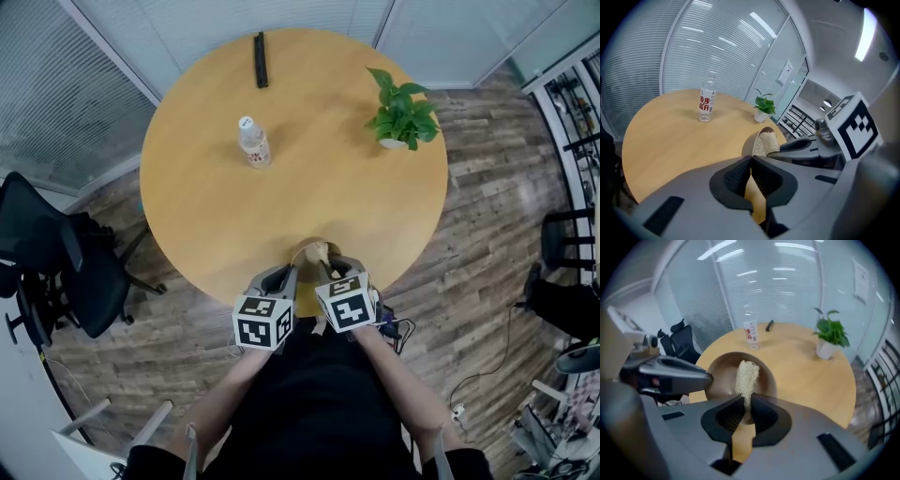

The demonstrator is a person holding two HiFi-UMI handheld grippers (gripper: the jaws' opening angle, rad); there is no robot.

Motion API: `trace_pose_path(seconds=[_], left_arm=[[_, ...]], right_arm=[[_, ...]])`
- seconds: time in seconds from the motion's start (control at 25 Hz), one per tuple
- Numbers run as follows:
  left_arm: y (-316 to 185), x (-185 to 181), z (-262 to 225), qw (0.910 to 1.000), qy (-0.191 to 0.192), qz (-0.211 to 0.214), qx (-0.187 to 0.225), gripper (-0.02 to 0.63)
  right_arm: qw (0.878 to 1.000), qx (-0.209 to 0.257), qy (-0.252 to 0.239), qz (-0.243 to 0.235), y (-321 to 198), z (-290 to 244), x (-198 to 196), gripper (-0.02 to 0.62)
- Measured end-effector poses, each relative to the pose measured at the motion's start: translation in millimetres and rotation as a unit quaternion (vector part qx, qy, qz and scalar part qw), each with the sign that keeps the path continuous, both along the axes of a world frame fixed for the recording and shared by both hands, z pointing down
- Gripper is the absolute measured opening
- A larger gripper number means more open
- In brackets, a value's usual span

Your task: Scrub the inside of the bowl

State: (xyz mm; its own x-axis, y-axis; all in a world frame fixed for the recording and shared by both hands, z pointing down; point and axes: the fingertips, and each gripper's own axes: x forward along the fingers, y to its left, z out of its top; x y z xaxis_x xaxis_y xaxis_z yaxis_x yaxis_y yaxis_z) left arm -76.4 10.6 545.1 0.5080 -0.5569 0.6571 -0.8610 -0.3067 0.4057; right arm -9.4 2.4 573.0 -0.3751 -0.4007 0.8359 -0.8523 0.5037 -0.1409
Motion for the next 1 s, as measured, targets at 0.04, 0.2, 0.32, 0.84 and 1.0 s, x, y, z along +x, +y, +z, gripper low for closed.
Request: trace_pose_path(seconds=[0.04,0.2,0.32,0.84,1.0], left_arm=[[0,1,-1,1.0,0.006,0.001,0.0,0.02],[1,5,-1,0.9997,0.022,0.005,-0.006,0.02],[0,3,1,0.9997,0.022,0.001,-0.007,0.02],[1,-9,14,0.9993,-0.018,-0.016,-0.029,0.018],[0,-6,10,0.9995,-0.001,-0.01,-0.031,0.018]], right_arm=[[0.999,0.023,0.009,-0.036,0,-4,-7,0.046],[0.989,0.047,-0.004,-0.142,16,-7,-33,0.046],[0.984,0.024,-0.027,-0.175,26,-5,-44,0.046],[0.876,0.207,0.302,-0.315,-2,-9,-9,0.046],[0.815,0.279,0.348,-0.369,-7,-14,-17,0.046]])
